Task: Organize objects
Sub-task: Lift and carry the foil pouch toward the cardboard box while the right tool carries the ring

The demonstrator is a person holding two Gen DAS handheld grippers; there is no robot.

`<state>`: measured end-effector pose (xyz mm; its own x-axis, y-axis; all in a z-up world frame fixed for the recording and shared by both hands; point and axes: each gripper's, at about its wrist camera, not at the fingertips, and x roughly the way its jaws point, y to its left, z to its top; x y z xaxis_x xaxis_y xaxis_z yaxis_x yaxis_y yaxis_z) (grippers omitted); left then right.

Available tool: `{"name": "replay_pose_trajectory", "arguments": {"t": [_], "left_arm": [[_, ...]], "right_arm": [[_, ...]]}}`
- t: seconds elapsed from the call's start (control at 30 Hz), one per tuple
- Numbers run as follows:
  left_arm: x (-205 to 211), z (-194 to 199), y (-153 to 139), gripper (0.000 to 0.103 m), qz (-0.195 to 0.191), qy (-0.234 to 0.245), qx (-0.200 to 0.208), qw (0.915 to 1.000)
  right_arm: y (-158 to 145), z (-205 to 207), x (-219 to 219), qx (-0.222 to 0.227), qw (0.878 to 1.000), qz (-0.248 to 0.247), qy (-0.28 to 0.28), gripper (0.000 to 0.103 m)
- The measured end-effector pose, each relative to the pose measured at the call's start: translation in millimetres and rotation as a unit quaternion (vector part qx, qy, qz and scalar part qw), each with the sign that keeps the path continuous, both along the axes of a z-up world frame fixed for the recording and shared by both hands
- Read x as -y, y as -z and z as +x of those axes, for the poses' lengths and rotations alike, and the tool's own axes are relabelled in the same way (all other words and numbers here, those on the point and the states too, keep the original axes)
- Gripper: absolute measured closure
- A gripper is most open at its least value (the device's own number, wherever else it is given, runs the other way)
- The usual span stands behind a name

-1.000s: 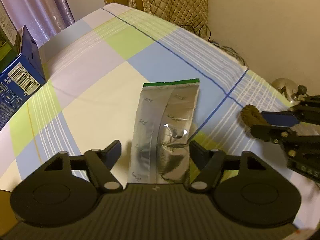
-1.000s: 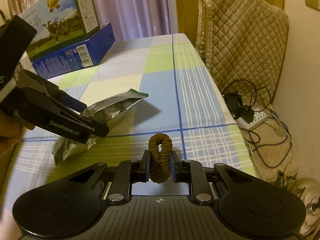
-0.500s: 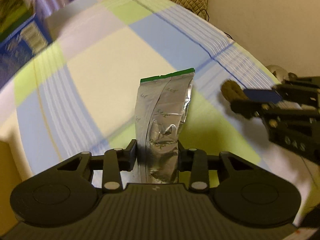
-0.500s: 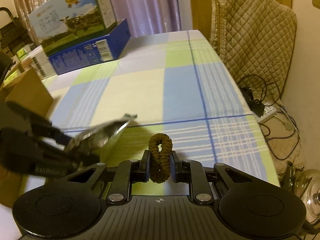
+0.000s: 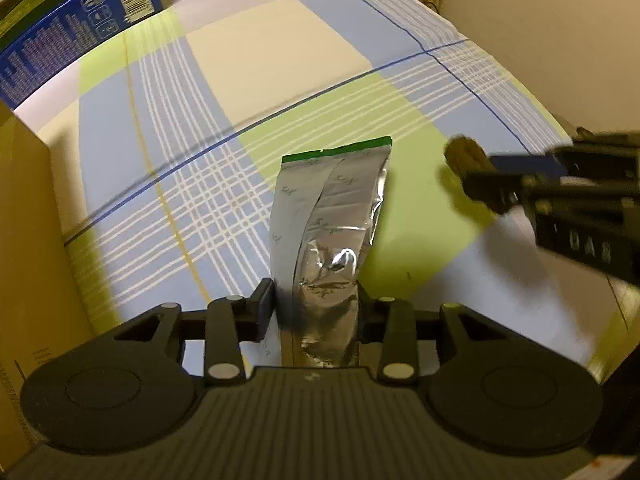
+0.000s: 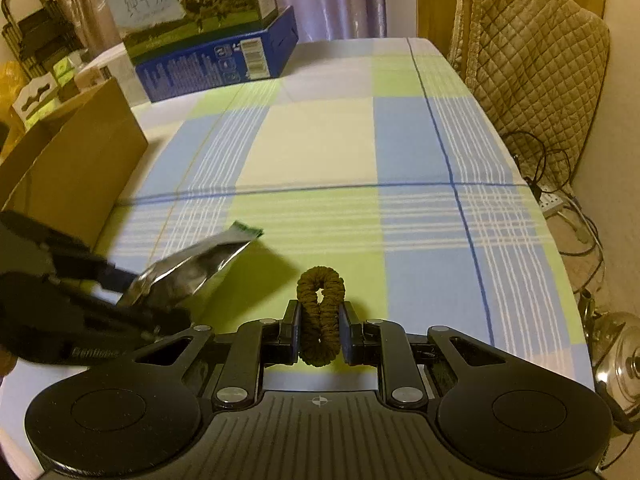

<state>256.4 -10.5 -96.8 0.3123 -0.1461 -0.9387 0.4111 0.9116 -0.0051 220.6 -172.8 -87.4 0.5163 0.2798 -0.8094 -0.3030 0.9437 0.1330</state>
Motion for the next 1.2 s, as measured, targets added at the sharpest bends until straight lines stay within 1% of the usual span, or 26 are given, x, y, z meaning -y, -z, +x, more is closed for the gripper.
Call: {"name": "replay_pose_trajectory", "arguments": {"t": [0.07,0.17,0.3,0.4,0.5,0.7,0.83,0.97,1.2], "left_arm": [[0.8,-0.7,1.3,0.066,0.002,-0.001,0.000,1.0000],[3.1,-1.6,2.8,0.066,0.009,0.001,0.003,0.9999],[3.9,-4.3,-1.2,0.072,0.011,0.002,0.007,0.9999],[2.0,-6.6,-5.8,0.073,0.004,0.000,0.007,1.0000],[1.9,-12.3,-13.8,0.073,0.000,-0.001,0.016,0.9999],[-0.6,-32.3,-39.7,0.073,-0.022,-0.006,0.028,0.9993],[-8.0,-50.7,-58.7,0.073,-0.037,-0.019,0.034,0.9985],[-16.9,-75.9,-79.2,0.073,-0.050,-0.033,0.040,0.9974],[-34.0,-126.8,-110.8,0.073,-0.067,-0.063,0.055,0.9942]], "right_arm": [[-1.3,-3.8,-1.8,0.004,1.000,-0.005,-0.001,0.087],[1.2,-8.8,-1.4,-0.002,1.000,-0.003,0.000,0.087],[3.2,-15.0,-1.0,-0.008,1.000,-0.003,0.002,0.087],[0.6,-19.5,-1.9,-0.007,1.000,-0.004,0.001,0.087],[-4.2,-24.9,-3.2,-0.004,1.000,-0.003,0.003,0.087],[-22.9,-44.3,-8.1,0.009,1.000,-0.001,0.001,0.087],[-40.3,-64.2,-10.4,0.022,1.000,0.005,0.000,0.087],[-56.8,-86.2,-15.0,0.034,0.999,0.016,-0.003,0.087],[-78.4,-130.1,-32.4,0.050,0.998,0.029,-0.029,0.087]]}}
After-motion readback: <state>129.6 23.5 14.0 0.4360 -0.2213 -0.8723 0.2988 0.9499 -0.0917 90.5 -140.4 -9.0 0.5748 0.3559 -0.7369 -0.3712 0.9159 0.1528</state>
